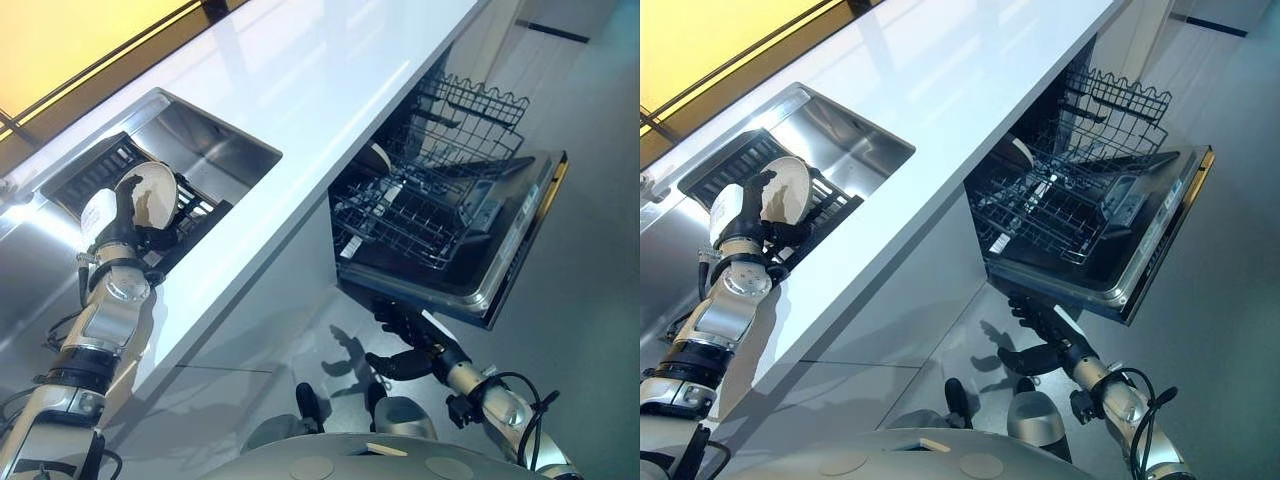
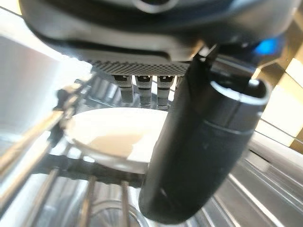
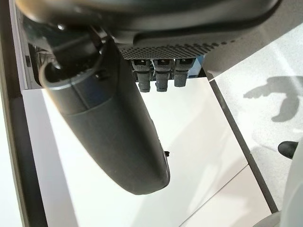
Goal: Pick up plates and place into dishwasher.
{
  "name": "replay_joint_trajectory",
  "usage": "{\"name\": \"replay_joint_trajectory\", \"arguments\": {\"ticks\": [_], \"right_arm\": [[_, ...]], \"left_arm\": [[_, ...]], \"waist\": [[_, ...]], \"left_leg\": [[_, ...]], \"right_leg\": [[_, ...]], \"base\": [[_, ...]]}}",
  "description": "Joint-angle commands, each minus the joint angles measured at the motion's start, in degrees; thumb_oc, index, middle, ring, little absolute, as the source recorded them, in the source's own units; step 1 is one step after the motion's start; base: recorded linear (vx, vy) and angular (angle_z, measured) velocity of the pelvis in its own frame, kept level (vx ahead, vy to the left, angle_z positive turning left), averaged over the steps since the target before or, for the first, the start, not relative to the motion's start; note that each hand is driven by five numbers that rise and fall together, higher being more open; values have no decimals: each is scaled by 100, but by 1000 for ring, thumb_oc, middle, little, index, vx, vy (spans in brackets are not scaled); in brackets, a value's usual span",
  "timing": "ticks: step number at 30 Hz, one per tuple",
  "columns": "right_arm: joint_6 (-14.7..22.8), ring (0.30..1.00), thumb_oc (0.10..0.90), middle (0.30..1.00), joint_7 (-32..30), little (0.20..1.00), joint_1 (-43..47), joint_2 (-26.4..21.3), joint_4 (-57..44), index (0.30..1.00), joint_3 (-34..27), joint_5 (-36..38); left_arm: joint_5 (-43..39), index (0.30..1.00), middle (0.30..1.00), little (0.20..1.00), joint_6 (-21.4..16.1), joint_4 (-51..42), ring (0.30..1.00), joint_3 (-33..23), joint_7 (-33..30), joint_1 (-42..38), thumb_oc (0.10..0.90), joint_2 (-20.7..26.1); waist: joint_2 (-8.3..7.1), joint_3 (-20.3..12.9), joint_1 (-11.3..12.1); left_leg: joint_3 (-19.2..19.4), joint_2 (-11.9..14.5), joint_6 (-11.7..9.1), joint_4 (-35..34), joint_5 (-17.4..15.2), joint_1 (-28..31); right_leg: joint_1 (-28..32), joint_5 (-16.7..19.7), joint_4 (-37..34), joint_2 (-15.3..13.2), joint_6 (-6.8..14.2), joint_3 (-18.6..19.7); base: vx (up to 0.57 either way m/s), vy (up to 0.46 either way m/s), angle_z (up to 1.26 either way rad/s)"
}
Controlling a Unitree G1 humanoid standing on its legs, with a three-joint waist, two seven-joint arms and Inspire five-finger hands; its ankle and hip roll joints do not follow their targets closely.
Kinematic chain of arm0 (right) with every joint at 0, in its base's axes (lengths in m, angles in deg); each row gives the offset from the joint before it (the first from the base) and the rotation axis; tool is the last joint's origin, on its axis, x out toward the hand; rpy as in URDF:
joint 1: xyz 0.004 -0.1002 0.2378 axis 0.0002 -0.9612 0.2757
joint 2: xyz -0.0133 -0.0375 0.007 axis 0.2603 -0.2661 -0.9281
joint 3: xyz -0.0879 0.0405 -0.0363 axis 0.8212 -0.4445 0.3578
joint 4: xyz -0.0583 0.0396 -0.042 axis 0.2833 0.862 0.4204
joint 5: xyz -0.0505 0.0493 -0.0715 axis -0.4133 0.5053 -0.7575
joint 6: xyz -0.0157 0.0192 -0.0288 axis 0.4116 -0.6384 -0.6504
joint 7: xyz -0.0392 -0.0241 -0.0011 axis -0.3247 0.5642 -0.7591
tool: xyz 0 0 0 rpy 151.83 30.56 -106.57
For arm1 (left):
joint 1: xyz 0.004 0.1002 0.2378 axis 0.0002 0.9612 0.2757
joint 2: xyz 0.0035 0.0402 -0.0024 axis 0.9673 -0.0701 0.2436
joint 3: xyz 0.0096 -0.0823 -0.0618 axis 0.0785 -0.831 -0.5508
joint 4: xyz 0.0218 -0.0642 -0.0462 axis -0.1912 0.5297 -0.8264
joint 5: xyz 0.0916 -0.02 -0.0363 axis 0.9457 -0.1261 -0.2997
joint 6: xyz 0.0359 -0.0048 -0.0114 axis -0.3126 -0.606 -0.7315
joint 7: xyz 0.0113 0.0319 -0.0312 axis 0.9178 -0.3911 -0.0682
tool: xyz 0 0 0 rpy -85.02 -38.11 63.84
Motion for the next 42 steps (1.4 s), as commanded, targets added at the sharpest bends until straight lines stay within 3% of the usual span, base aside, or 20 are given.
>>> {"name": "replay_joint_trajectory", "arguments": {"ticks": [1,3,9,19,30,37,42], "right_arm": [[574,900,800,900,44,900,203,78,-545,900,-38,364],[590,900,800,900,38,900,177,86,-522,900,-40,392],[627,900,800,900,99,900,107,95,-466,900,-57,451],[664,900,800,900,70,900,6,101,-361,900,-73,483],[661,900,800,900,-20,900,159,34,-397,900,-18,474],[597,900,800,900,28,900,57,20,-474,900,-75,402],[472,900,800,900,-23,900,49,-2,-546,900,-94,398]], "left_arm": [[223,900,900,900,-61,537,900,344,-681,271,800,-226],[205,900,900,900,-58,603,900,349,-888,276,800,-245],[146,900,900,900,-504,1144,900,286,-1568,238,800,-397],[142,900,900,900,-1112,1405,900,237,-1983,-32,800,-399],[305,900,900,900,-823,1531,900,607,-1166,-698,800,40],[225,900,900,900,-525,1737,900,645,-405,-895,800,170],[284,900,900,900,-246,1883,900,669,-222,-1102,800,311]], "waist": [[-388,-75,39],[-405,-82,31],[-490,-59,-9],[-604,26,-84],[-626,249,-200],[-553,219,-305],[-490,206,-379]], "left_leg": [[-5,-367,114,691,-1056,-80],[-3,-360,109,689,-1056,-79],[-15,-334,114,733,-1067,-108],[8,-307,131,771,-1052,-218],[-10,-326,213,900,-1080,-435],[26,-366,256,999,-1132,-414],[96,-394,288,1044,-1168,-383]], "right_leg": [[-511,-497,801,192,364,-41],[-505,-495,790,198,365,-33],[-514,-464,759,219,356,20],[-634,-354,701,251,386,161],[-908,-283,800,270,425,413],[-941,-299,923,228,456,454],[-972,-306,1009,190,487,457]], "base": [[16,-36,0],[21,-37,0],[12,-18,-1],[11,-5,-2],[-17,6,-8],[45,34,-7],[52,50,-2]]}}
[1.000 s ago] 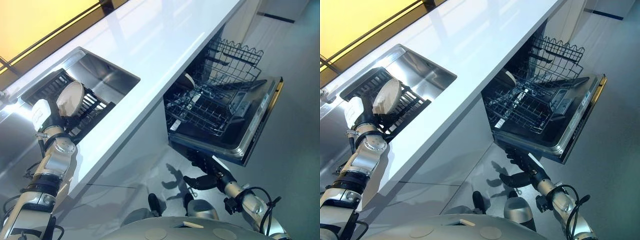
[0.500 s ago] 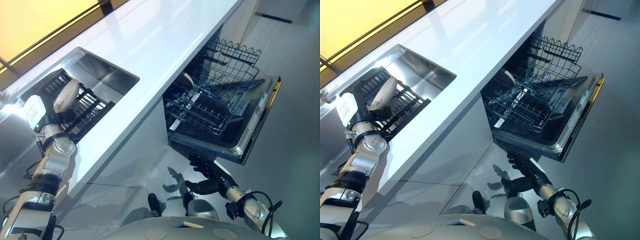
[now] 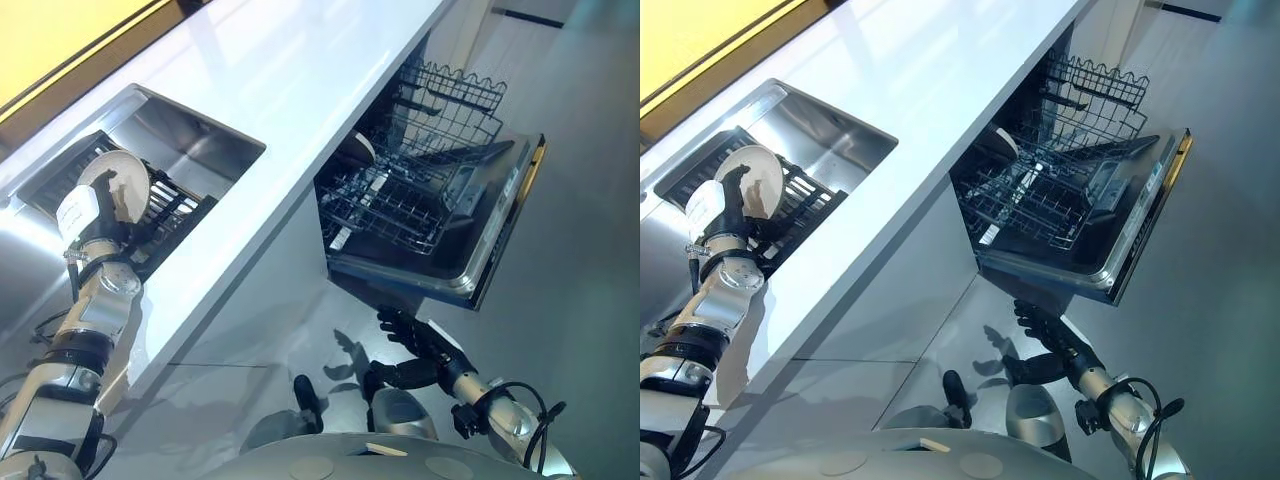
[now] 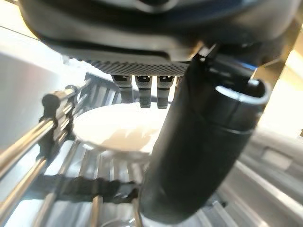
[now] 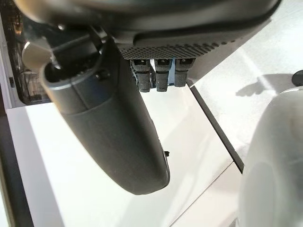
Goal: Pick up plates and place into dishwasher.
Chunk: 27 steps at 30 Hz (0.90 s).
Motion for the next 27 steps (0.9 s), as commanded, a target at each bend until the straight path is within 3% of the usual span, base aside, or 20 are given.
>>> {"name": "replay_joint_trajectory", "arguments": {"ticks": [1,10,14,21,23,24,25,27], "right_arm": [[393,900,800,900,-7,900,183,21,-703,900,-90,224],[414,900,800,900,12,900,40,-66,-733,900,-199,306],[517,900,800,900,-28,900,62,-114,-694,900,-167,387],[561,900,800,900,-81,900,40,-60,-736,900,-126,382],[577,900,800,900,-84,900,14,-26,-765,900,-131,371],[553,900,800,900,-114,900,24,-15,-799,900,-116,372],[531,900,800,900,-133,900,25,-5,-830,900,-112,374],[508,900,800,900,-146,900,17,17,-854,900,-116,363]], "left_arm": [[271,900,900,900,245,512,900,313,9,-166,800,-200],[594,900,900,900,630,737,900,246,-369,-376,800,275],[237,900,900,900,650,885,900,115,-904,-474,800,555],[-391,900,900,900,696,878,900,-247,-1293,-232,800,351],[-563,627,627,582,740,812,627,-380,-1364,-129,482,222],[-596,361,361,271,758,789,361,-410,-1351,-109,171,179],[-670,300,300,200,768,762,300,-450,-1329,-81,100,155],[-671,300,300,200,791,741,300,-496,-1328,-41,100,117]], "waist": [[-258,-72,-279],[-260,-33,-371],[-307,103,-358],[-400,141,-260],[-411,145,-220],[-417,144,-201],[-419,140,-187],[-420,123,-167]], "left_leg": [[-29,-396,282,1036,-1179,-156],[143,-399,314,1074,-1207,-181],[288,-372,314,1162,-1242,-264],[314,-363,305,1218,-1253,-359],[272,-373,296,1194,-1227,-376],[262,-372,294,1187,-1220,-386],[254,-369,291,1179,-1212,-387],[227,-379,287,1168,-1195,-391]], "right_leg": [[-431,-300,680,150,496,61],[-542,-252,724,88,563,69],[-641,-192,720,8,597,-2],[-653,-142,631,-15,618,-31],[-644,-139,610,-2,617,-42],[-639,-140,601,-2,614,-57],[-633,-142,596,2,611,-65],[-615,-144,581,13,602,-82]], "base": [[52,49,0],[23,24,-6],[-34,9,-4],[-11,-17,-16],[-25,-33,-3],[-37,-35,1],[-28,-28,3],[-11,-13,2]]}}
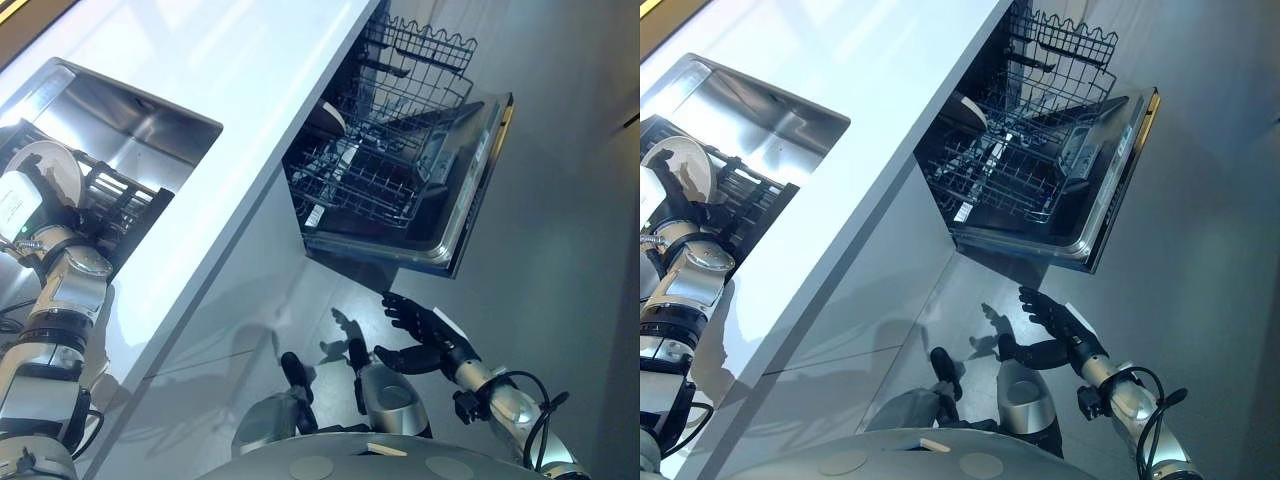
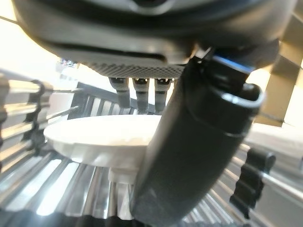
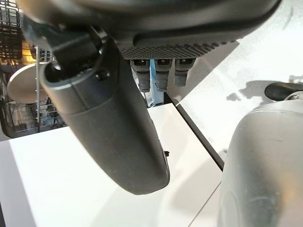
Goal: Pick up plates and place into dishwasher.
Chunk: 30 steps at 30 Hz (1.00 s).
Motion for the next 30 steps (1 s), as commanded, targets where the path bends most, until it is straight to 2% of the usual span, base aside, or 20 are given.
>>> {"name": "replay_joint_trajectory", "arguments": {"ticks": [1,9,21,26,29,30], "right_arm": [[511,900,800,900,-28,900,-86,33,-823,900,55,340],[556,900,800,900,18,900,-239,20,-840,900,-42,326],[577,900,800,900,244,900,-368,-97,-893,900,-135,250],[626,900,800,900,281,900,-355,-115,-911,900,-125,218],[650,900,800,900,285,900,-349,-106,-913,900,-96,188],[668,900,800,900,273,900,-333,-105,-908,900,-65,175]], "left_arm": [[-105,300,300,200,224,496,300,-193,-166,136,100,-74],[-56,300,300,200,115,483,300,-364,-183,369,100,-67],[659,300,300,200,34,346,300,-404,-67,669,100,124],[596,300,300,200,-283,281,300,-480,-183,742,100,175],[455,300,300,200,-623,202,300,-573,-243,769,100,188],[394,300,300,200,-892,112,300,-615,-265,776,100,214]], "waist": [[-304,-305,-3],[-271,-393,36],[-156,-534,164],[-149,-587,215],[-144,-652,242],[-140,-692,263]], "left_leg": [[-103,-389,285,1122,-1134,-393],[-121,-381,239,1044,-1049,-343],[-136,-382,153,960,-944,-265],[-146,-388,142,950,-946,-243],[-144,-390,131,932,-958,-210],[-138,-385,118,923,-971,-185]], "right_leg": [[-374,-142,364,14,596,-190],[-244,-167,304,49,546,-292],[1,-214,179,13,479,-560],[53,-217,145,-11,474,-625],[91,-233,126,-27,473,-672],[117,-246,119,-39,476,-703]], "base": [[0,0,0],[9,1,3],[30,26,8],[0,13,2],[-19,23,7],[-30,17,3]]}}
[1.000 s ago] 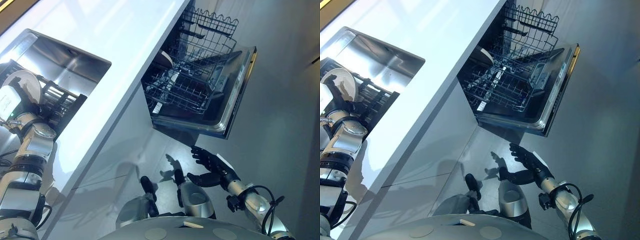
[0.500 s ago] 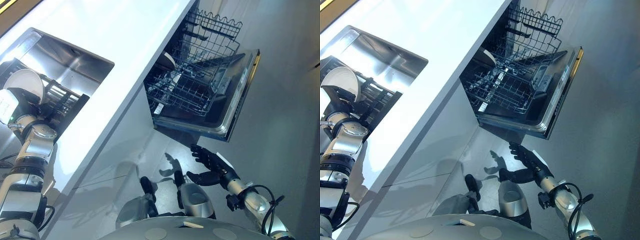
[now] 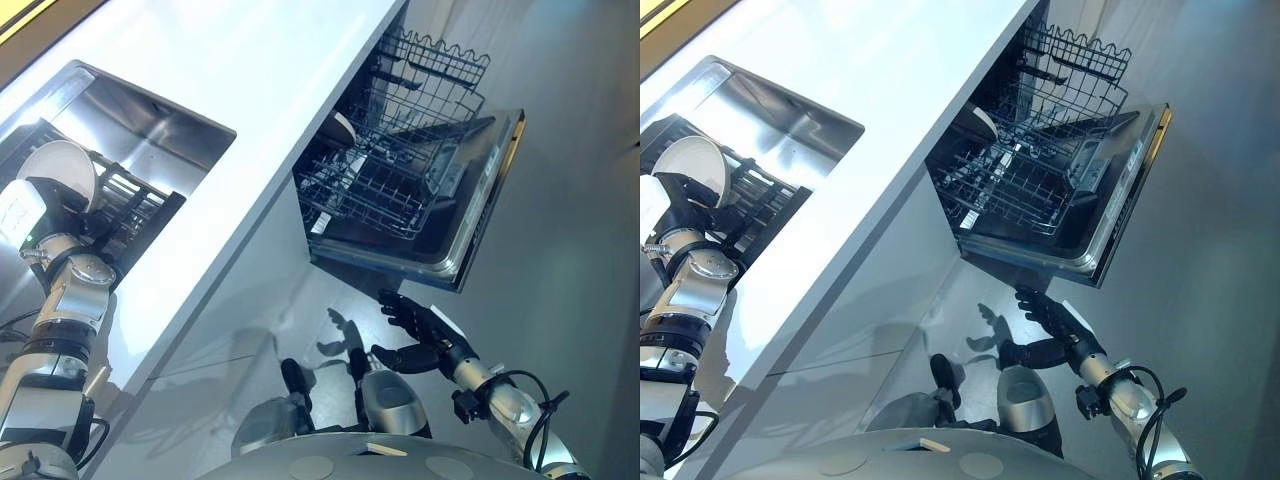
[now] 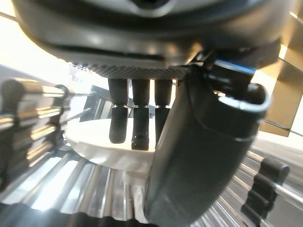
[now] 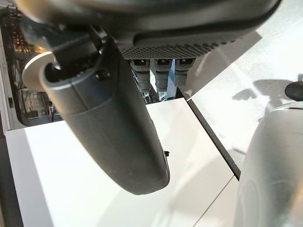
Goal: Pick up plates and place into dishwasher.
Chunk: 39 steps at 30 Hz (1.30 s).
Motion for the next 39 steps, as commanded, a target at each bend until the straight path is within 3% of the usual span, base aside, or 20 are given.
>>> {"name": "replay_joint_trajectory", "arguments": {"ticks": [1,10,22,30,31,32,33,34,39], "right_arm": [[658,900,800,900,133,900,-285,-92,-740,900,-52,169],[665,900,800,900,161,900,-103,-55,-725,900,24,102],[642,900,800,900,147,900,53,63,-618,900,80,43],[532,900,800,900,234,900,85,54,-538,900,97,71],[526,900,800,900,272,900,84,46,-506,900,100,90],[534,900,800,900,290,900,90,49,-470,900,107,97],[532,900,800,900,300,900,100,56,-423,900,116,92],[525,900,800,900,326,900,97,53,-407,900,111,82],[469,900,800,900,331,900,160,13,-362,900,108,111]], "left_arm": [[7,300,300,200,-547,126,300,-469,-425,393,100,326],[628,300,300,200,-1314,-651,300,-529,-317,384,100,593],[754,300,300,200,-1605,-1194,300,-585,-348,474,100,554],[661,300,300,200,-1539,-1127,300,-569,-494,441,100,446],[618,467,467,395,-1472,-1074,467,-522,-493,410,295,408],[618,575,575,521,-1452,-1005,575,-487,-489,380,421,376],[632,839,839,829,-1428,-905,839,-451,-445,349,729,317],[628,900,900,900,-1363,-833,900,-397,-403,320,800,301],[718,900,900,900,-938,-337,900,-17,-63,76,800,219]], "waist": [[-177,-670,221],[-124,-838,301],[-71,-972,307],[-77,-1024,227],[-79,-1029,205],[-81,-1031,193],[-79,-1035,179],[-82,-1037,161],[-97,-1004,46]], "left_leg": [[157,-387,118,906,-983,-377],[106,-344,73,748,-1013,-193],[19,-337,58,548,-1043,29],[88,-351,54,490,-1068,112],[92,-364,59,494,-1077,117],[91,-372,66,497,-1083,117],[84,-380,71,498,-1087,115],[88,-381,72,496,-1090,115],[143,-402,122,489,-1116,126]], "right_leg": [[-368,-281,365,-22,508,-258],[-283,-420,469,-35,494,-361],[-198,-508,500,-13,496,-314],[-160,-437,362,30,505,-217],[-158,-424,341,38,509,-187],[-161,-413,328,45,511,-160],[-167,-406,319,52,514,-134],[-172,-395,304,58,517,-111],[-217,-351,283,90,536,9]], "base": [[-38,20,2],[-42,20,6],[-16,4,4],[18,0,-2],[54,4,-1],[51,4,-1],[44,3,-3],[50,4,-2],[39,3,-5]]}}
